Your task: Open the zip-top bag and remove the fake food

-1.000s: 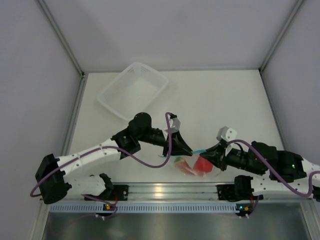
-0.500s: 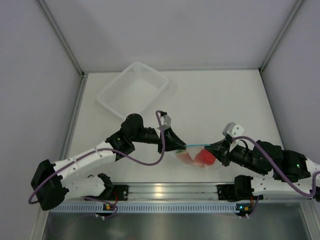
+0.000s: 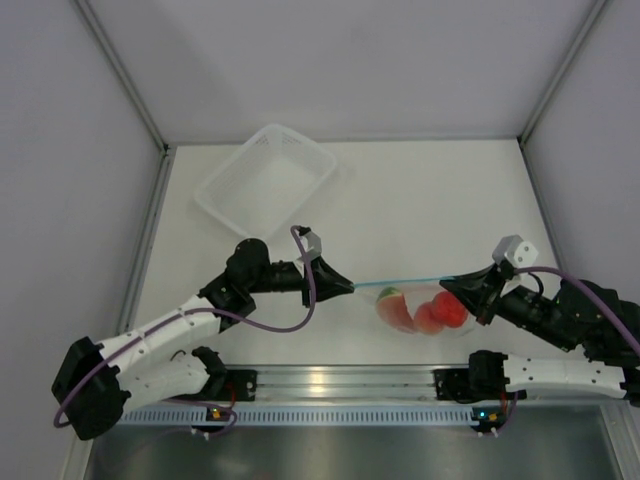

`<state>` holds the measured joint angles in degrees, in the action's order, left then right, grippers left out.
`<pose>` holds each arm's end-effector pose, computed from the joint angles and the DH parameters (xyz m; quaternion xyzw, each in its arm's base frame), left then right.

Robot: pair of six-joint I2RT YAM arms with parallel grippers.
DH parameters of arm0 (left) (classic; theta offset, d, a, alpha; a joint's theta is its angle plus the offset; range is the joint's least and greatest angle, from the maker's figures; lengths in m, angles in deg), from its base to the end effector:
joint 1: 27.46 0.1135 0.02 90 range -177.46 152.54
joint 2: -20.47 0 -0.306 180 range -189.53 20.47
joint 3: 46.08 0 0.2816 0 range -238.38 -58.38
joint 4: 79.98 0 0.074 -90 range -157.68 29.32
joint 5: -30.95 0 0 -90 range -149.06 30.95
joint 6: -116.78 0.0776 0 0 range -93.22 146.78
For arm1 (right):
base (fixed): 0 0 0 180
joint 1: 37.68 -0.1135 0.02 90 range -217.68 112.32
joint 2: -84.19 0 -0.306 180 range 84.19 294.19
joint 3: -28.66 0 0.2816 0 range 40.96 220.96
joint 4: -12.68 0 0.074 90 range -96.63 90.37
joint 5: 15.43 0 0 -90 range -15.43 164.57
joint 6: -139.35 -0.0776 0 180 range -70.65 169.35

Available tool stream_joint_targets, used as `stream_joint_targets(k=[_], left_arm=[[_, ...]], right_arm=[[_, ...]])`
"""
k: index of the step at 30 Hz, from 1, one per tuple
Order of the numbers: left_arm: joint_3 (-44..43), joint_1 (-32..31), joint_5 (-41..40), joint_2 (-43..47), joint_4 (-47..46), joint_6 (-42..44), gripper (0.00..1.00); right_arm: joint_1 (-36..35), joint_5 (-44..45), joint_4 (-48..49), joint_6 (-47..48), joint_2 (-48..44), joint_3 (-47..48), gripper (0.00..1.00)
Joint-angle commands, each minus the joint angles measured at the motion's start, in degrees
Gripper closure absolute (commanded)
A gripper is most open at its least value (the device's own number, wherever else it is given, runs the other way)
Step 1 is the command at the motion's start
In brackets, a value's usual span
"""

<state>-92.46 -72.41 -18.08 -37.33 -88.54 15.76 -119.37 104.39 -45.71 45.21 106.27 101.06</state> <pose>0.1519 -0.2235 0.3101 0.4288 0.5788 -0.5269 0.4512 0.0463 0.0500 0.4254 -0.3255 0.6745 0.2891 0.5963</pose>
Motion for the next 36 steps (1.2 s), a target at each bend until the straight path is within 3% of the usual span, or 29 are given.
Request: stream_joint_targets(k=[1,9,10,11,12,13,15,21,26,30,36], left_arm=[[1.74,0.91,-2.03,-0.47,-0.14,-0.66,1.00],[1.75,1.00,-1.08,-0.29,-0.93,-2.68,1.00],[1.22,1.00,-0.29,-0.56,-1.02,-2.95,0.80],[0.08,1.00,0.33,-0.99,-1.11,-3.38,0.68],[-0.62,1.00,2.60,-1.26,-1.55,-4.43,0.62],[-1.33,1.00,4.10,-2.48,-2.59,-5.14,0.38],[-4.49,0.92,7.61,-4.07,-2.60,-6.72,0.02],[-9.85,0.92,4.39,-6.18,-3.04,-7.17,0.02],[-14.42,0.65,8.06,-8.90,-3.22,-6.73,0.03],[-15.48,-0.49,10.26,-10.93,-3.22,-5.67,0.19],[-13.73,-2.77,12.38,-11.72,-3.13,-3.21,0.25]], right_arm=[[0.30,1.74,-0.23,1.07,-1.43,3.62,1.00],[0.39,-3.53,0.73,1.68,-0.21,2.23,1.00],[0.30,-4.68,1.43,2.12,0.06,1.70,1.00],[0.39,-6.60,3.09,2.29,0.58,0.91,1.00],[0.39,-7.40,4.06,2.47,0.68,-0.49,1.00],[0.30,-8.11,4.94,2.82,0.85,-1.11,1.00],[0.30,-10.04,7.22,3.44,0.94,-2.95,1.00],[0.39,-12.60,10.14,6.60,2.17,-7.27,1.00],[0.39,-15.31,10.75,7.30,2.26,-7.98,1.00],[0.30,-17.96,10.93,8.10,1.64,-9.11,1.00],[0.30,-17.96,10.93,8.18,1.73,-9.91,1.00]])
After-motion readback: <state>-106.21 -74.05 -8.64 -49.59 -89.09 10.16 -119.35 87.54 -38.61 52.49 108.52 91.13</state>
